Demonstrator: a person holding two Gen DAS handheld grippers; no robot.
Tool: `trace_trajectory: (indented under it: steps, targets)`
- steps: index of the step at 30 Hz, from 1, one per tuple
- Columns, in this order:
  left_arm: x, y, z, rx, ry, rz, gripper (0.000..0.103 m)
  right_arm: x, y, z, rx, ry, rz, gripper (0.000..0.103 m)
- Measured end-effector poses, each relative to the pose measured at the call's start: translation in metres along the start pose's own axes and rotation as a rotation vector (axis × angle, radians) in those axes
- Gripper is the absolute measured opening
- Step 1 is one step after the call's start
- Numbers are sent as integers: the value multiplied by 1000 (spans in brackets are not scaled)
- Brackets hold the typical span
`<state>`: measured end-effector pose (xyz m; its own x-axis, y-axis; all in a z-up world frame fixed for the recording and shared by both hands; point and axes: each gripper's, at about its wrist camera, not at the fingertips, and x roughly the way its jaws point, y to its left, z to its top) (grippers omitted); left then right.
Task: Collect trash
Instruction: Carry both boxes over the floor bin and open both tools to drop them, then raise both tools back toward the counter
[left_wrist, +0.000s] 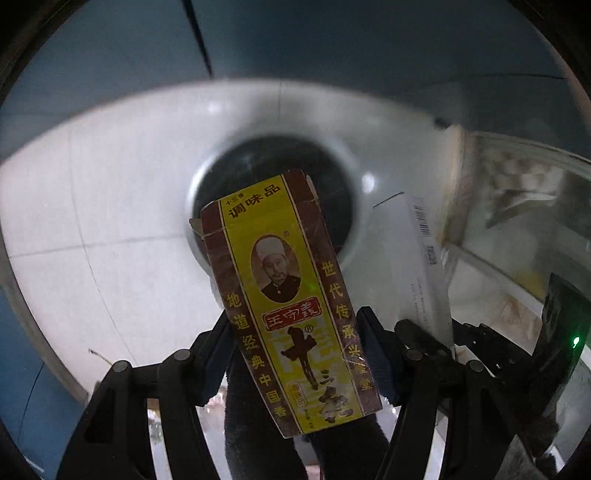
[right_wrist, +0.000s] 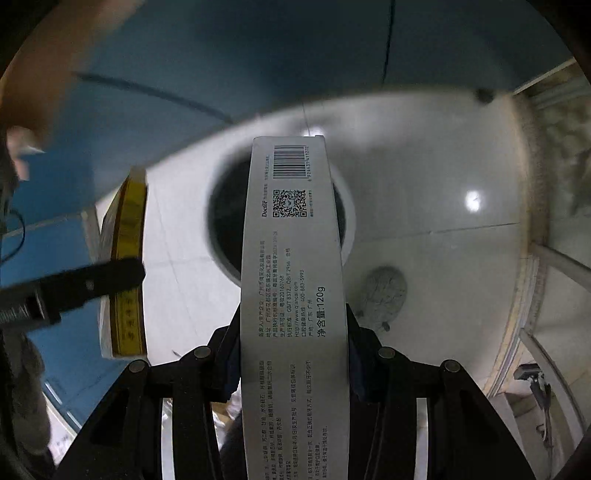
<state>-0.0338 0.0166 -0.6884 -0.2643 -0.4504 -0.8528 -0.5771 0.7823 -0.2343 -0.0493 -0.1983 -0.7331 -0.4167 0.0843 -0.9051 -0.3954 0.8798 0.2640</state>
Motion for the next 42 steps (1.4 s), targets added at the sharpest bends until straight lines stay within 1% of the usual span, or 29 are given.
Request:
trace_trajectory:
  steps: [1,2,3,4,5,6,7,8,9,10,12,13,15,17,20,21,25,26,30,36,37,39,42]
  targets:
    - [12,2,4,0,16,2,63,19,-3,2,-3,24,-6,48]
    - [27,6,13,5,25,15,63,39,-6,4,-6,45,-8,48]
    - [35,7,14,13,24,37,64,51,-8,6,-13,59,-7,48]
    - [42,8,16,17,22,64,70,66,-9,7,-19,78,-6,49]
    - [48,9,15,15,14,82,85,74,-10,8,-23,94,-1,49]
    - [53,11,16,9,6,86,94,83,-10,9,-26,102,-3,49]
    - [54,16,13,1,1,78,103,92,-9,9,-30,106,-10,53]
    - [56,19,12,-14,-8,67,103,94,-10,12,-32,111,-6,72]
    - [56,22,11,-30,-22,62,103,98,-10,12,-30,116,0,80]
    - [56,29,6,-38,-34,63,103,100,-11,11,-27,115,7,91]
    - [51,32,0,-63,-76,95,103,96,-11,11,-21,92,-12,98]
    - [50,35,-2,-72,-96,109,103,90,-11,10,-15,73,-29,99]
    - [41,34,-11,-86,-165,168,103,78,-8,13,-3,36,-66,103]
    - [32,32,-22,-89,-220,219,103,62,-1,31,-7,-2,-116,103]
    - [17,33,-38,-102,-255,246,103,42,10,26,-25,-39,-183,103]
    - [9,37,-46,-102,-259,243,103,34,13,25,-26,-54,-201,103]
    - [-20,26,-74,-88,-283,276,103,-13,23,11,-33,-109,-248,103]
    - [-31,22,-82,-84,-293,279,103,-30,29,5,-37,-126,-257,103]
    - [-76,5,-116,-61,-337,277,103,-92,38,-19,-33,-179,-222,103]
    - [-153,-17,-170,-29,-416,265,103,-203,61,-62,-68,-285,-225,103]
    - [-163,-21,-175,-30,-424,265,103,-224,66,-71,-70,-303,-222,103]
    - [-187,-28,-195,-31,-445,253,103,-258,75,-86,-76,-323,-215,103]
    - [-223,-40,-224,-21,-478,255,103,-311,90,-110,-91,-355,-206,103]
